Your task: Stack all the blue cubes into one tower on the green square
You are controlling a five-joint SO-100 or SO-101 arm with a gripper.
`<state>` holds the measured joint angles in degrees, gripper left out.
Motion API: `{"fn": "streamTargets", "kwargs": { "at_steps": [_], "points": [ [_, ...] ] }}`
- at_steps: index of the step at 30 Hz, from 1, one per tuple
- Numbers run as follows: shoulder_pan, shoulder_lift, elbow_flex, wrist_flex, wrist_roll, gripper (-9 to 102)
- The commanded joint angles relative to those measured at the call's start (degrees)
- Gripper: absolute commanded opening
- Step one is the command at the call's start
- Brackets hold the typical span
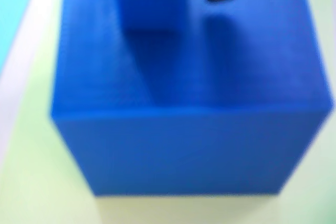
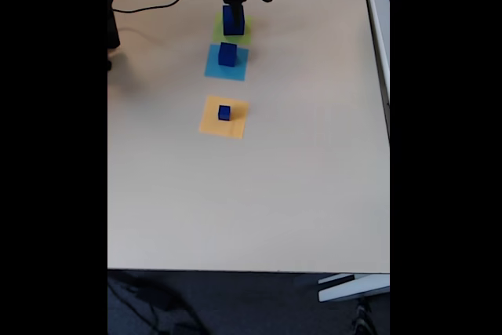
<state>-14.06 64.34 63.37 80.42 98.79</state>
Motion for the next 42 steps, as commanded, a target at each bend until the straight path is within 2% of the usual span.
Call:
{"fn": "streamTargets", "kwargs": {
  "at_steps": [1,32,38,42],
  "points": [
    [0.18,0.62,-3.16,0.62,0.53,25],
    [1.32,-1.14,-4.22,1.93,1.23,16],
    [1.41,-1.23,-4.22,2.9,1.67,10],
    [1.41,-1.32,-4.22,2.9,1.67,9]
  ]
}}
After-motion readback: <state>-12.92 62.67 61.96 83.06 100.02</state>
